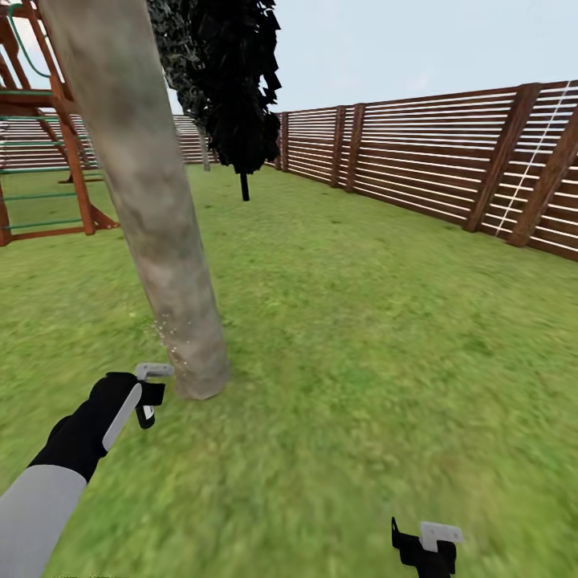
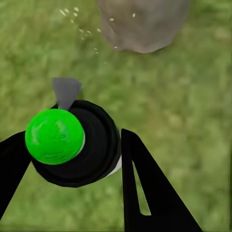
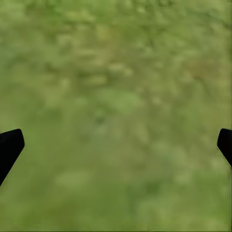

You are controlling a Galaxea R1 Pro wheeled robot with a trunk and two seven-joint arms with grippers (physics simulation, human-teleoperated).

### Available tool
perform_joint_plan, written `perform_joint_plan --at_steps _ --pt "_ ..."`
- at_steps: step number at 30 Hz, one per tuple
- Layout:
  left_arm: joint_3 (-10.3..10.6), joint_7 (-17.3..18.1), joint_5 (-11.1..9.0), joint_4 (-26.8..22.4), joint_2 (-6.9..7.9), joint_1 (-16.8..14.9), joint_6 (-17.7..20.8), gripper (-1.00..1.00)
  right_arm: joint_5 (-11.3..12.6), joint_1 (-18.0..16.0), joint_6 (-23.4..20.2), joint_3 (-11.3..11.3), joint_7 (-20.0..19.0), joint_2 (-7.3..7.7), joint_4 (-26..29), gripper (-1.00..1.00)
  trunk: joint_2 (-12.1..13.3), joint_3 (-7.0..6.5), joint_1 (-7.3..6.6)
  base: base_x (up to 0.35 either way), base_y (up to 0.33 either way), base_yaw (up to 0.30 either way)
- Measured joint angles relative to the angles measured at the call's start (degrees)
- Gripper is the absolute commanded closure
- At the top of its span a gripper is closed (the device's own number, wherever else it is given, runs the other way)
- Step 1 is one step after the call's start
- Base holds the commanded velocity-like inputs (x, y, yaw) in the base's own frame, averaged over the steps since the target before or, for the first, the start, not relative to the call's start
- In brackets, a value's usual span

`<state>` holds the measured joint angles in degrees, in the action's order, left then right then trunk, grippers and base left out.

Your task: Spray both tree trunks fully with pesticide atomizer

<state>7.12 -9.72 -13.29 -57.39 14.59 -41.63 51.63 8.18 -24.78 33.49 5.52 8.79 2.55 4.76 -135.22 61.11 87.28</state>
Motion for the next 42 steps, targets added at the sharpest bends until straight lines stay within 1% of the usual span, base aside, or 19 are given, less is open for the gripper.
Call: perform_joint_plan --at_steps 8,14,17,21,22,23,24,25,26,27,28,29,30,31,32,33,35,37,42 --pt "-0.07 -0.04 0.06 0.0 0.0 -0.01 0.05 1.0 0.02 0.0 0.0 -0.01 0.01 -0.01 0.01 -1.0 0.0 0.0 0.0 0.15 -0.26 0.25" --pt "-0.27 0.0 0.02 -0.51 0.04 -0.03 0.22 1.0 0.02 0.0 0.0 0.01 0.01 0.0 0.02 -1.0 0.0 0.0 0.0 0.128 -0.245 0.015" --pt "-0.2 0.05 -0.06 -1.14 0.02 -0.03 0.52 1.0 0.0 0.0 0.0 0.0 0.0 0.0 0.02 -1.0 0.0 0.0 0.0 -0.146 -0.228 0.0" --pt "-0.09 0.05 -0.15 -1.3 -0.06 -0.55 0.71 1.0 0.02 0.0 0.0 -0.02 0.0 0.0 0.02 -1.0 0.0 0.0 0.0 -0.125 -0.041 0.0" --pt "-0.05 0.06 -0.42 -1.31 -0.39 -0.78 1.17 1.0 0.05 0.0 0.0 -0.03 0.0 0.0 0.02 -1.0 0.0 0.0 0.0 -0.023 -0.006 0.0" --pt "-0.03 0.06 -0.66 -1.48 -1.24 -0.92 1.91 1.0 0.03 0.0 0.0 -0.02 0.0 0.0 0.01 -1.0 0.0 0.0 0.0 -0.008 -0.002 0.0" --pt "-0.01 -0.34 0.53 -3.31 -3.91 -1.06 4.26 1.0 0.01 0.0 0.0 0.01 0.02 0.0 0.0 -1.0 0.0 0.0 0.0 -0.004 -0.001 0.0" --pt "0.02 -1.24 -0.66 -4.54 -5.18 -1.1 4.9 1.0 0.01 0.0 0.0 0.0 0.01 0.0 0.0 -1.0 0.0 0.0 0.0 -0.002 -0.001 0.0" --pt "-0.1 -2.54 0.86 -5.24 -5.59 -1.16 5.47 1.0 0.0 0.0 0.0 0.01 0.02 0.0 0.02 -1.0 0.0 0.0 0.0 -0.001 0.0 0.0" --pt "-0.42 -3.17 0.64 -5.5 -5.69 -1.26 5.61 1.0 0.03 0.0 0.0 0.01 0.01 0.0 0.03 -1.0 0.0 0.0 0.0 0.0 0.0 0.0" --pt "-3.5 -3.8 1.27 -5.34 -5.48 -1.57 5.89 1.0 0.03 0.0 0.0 0.01 0.02 0.0 0.03 -1.0 0.0 0.0 0.0 0.0 0.0 0.005" --pt "-7.47 -4.07 1.5 -5.16 -4.71 -1.59 6.01 1.0 0.03 0.0 0.0 0.0 0.01 0.0 0.04 -1.0 0.0 0.0 0.0 0.0 0.0 0.099" --pt "-9.61 -4.14 1.29 -5.07 -2.83 -1.33 6.06 1.0 0.03 0.0 0.0 0.0 0.04 0.0 0.05 -1.0 0.0 0.0 0.0 0.0 0.0 0.2" --pt "-10.4 -4.16 1.73 -5.05 -1.46 -1.17 6.15 1.0 0.01 0.0 0.0 0.01 0.03 0.0 0.04 -1.0 0.0 0.0 0.0 0.0 0.0 0.238" --pt "-10.6 -4.13 0.87 -5.09 -1.01 -1.08 6.04 1.0 0.02 0.0 0.0 0.01 0.02 -0.03 0.03 -1.0 0.0 0.0 0.0 0.0 0.0 0.257" --pt "-10.57 -4.14 0.71 -5.14 -0.87 -1.02 5.96 1.0 0.03 0.0 0.0 0.0 0.04 -0.03 0.02 -1.0 0.0 0.0 0.0 0.0 0.0 0.271" --pt "-8.27 -4.14 0.8 -5.15 -0.77 -0.92 5.78 1.0 0.05 0.0 0.0 0.0 0.04 -0.06 0.04 -1.0 0.0 0.0 0.0 0.0 0.0 0.275" --pt "-7.15 -4.16 0.97 -5.5 -0.87 -0.9 5.86 1.0 0.03 0.0 0.0 0.01 0.02 -0.07 0.02 -1.0 0.0 0.0 0.0 0.069 0.0 0.275" --pt "-6.69 -4.17 1.2 -5.29 -0.83 -0.86 5.94 1.0 0.04 0.0 0.0 0.01 0.02 -0.06 0.06 -1.0 0.0 0.0 0.0 0.265 -0.114 0.062"
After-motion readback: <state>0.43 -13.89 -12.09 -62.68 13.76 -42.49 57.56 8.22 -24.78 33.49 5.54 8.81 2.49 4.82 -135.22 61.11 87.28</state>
